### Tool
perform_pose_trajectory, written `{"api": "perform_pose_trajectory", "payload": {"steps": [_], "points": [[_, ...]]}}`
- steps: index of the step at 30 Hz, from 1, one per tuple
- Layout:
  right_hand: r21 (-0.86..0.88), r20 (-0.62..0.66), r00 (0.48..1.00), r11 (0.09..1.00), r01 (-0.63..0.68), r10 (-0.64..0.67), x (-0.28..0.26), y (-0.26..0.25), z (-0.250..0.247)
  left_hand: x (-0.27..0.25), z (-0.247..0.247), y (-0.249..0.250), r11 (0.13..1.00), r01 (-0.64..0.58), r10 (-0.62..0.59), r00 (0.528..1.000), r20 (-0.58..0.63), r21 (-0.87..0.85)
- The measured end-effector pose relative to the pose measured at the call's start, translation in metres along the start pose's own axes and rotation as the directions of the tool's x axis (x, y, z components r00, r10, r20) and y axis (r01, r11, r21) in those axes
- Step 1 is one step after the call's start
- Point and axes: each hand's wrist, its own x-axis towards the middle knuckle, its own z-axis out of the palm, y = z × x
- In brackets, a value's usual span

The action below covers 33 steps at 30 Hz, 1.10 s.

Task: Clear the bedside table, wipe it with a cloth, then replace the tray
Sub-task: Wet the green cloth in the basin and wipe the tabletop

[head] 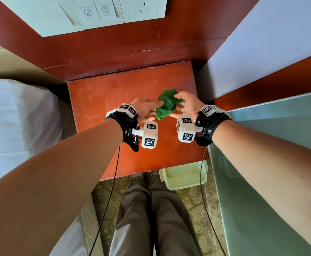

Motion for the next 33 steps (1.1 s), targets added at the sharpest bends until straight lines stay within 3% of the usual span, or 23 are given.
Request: {"api": "perform_pose_trajectory", "payload": {"steps": [3, 8, 11, 15, 20, 24, 28, 31, 33], "points": [[0.011, 0.024, 0.999, 0.999, -0.04, 0.04, 0.001, -0.003, -0.003, 0.0, 0.004, 0.005, 1.0, -0.003, 0.002, 0.999, 0.053, 0.019], [0.095, 0.084, 0.996, 0.995, -0.024, 0.016, 0.004, 0.0, -0.008, 0.007, 0.007, 0.012, 0.999, -0.015, 0.015, 1.0, 0.017, -0.028], [0.096, 0.048, 0.999, 0.995, -0.01, 0.005, 0.005, -0.002, -0.008, 0.009, 0.007, 0.013, 0.998, -0.017, 0.014, 0.999, 0.042, 0.064], [0.062, -0.058, 0.998, 0.998, -0.026, 0.03, 0.005, -0.004, -0.011, 0.01, 0.005, 0.013, 0.998, -0.024, 0.024, 1.0, -0.006, 0.064], [-0.007, -0.005, 0.999, 0.999, -0.047, 0.047, 0.003, -0.008, -0.008, 0.011, 0.006, 0.013, 0.98, -0.08, 0.077, 0.997, 0.02, 0.181], [-0.051, -0.027, 0.995, 0.995, 0.09, -0.092, 0.003, -0.014, -0.004, 0.017, 0.006, 0.011, 0.973, -0.092, 0.097, 0.995, -0.011, 0.21], [-0.091, -0.028, 0.987, 0.983, 0.158, -0.161, 0.01, -0.01, -0.006, 0.016, 0.009, 0.012, 0.983, -0.069, 0.061, 0.997, 0.047, 0.172], [-0.046, -0.058, 0.972, 0.973, 0.227, -0.229, 0.011, -0.01, -0.006, 0.02, 0.011, 0.01, 0.95, -0.031, 0.015, 0.998, 0.053, 0.311], [-0.001, -0.064, 0.966, 0.968, 0.251, -0.25, 0.013, -0.009, -0.009, 0.021, 0.013, 0.01, 0.883, -0.048, 0.044, 0.999, 0.019, 0.467]]}}
